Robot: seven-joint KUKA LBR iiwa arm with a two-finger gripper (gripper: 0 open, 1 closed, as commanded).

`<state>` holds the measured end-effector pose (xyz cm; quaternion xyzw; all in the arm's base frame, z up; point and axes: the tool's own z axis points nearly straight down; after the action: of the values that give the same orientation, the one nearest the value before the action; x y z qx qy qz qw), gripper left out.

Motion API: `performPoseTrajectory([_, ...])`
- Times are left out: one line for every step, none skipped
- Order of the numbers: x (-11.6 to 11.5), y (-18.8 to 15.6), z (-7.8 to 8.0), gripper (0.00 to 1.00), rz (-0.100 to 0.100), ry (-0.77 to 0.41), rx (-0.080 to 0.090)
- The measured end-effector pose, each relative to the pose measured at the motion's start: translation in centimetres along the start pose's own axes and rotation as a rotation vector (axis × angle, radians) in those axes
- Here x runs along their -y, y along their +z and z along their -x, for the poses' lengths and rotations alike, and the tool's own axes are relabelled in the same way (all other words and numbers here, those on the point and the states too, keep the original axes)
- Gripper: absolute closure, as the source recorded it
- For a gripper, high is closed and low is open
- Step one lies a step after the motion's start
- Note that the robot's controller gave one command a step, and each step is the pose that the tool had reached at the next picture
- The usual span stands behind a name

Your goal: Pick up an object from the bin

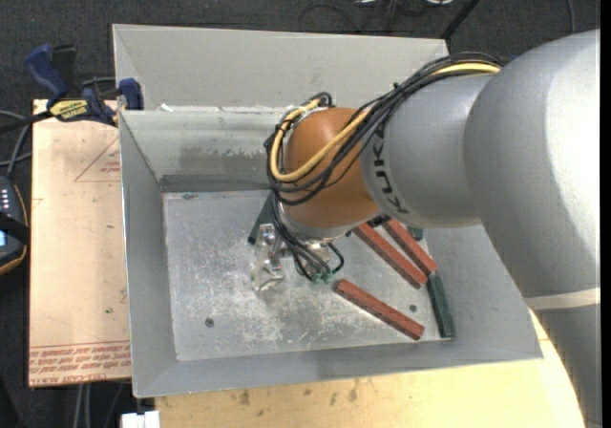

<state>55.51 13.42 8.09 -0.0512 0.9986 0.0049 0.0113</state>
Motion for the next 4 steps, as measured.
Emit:
performPoseTrajectory([0.0, 0.0, 0.0, 1.00, 0.000, 0.000, 0.000])
performPoseTrajectory([-0.1, -2.2, -0.8, 1.00, -0.007, 0.003, -0.023])
performPoseTrajectory([0.2, -4.2, 0.0, 1.00, -0.006, 0.004, -0.016])
performPoseTrajectory([0.4, -3.4, -0.5, 1.00, -0.007, 0.009, -0.022])
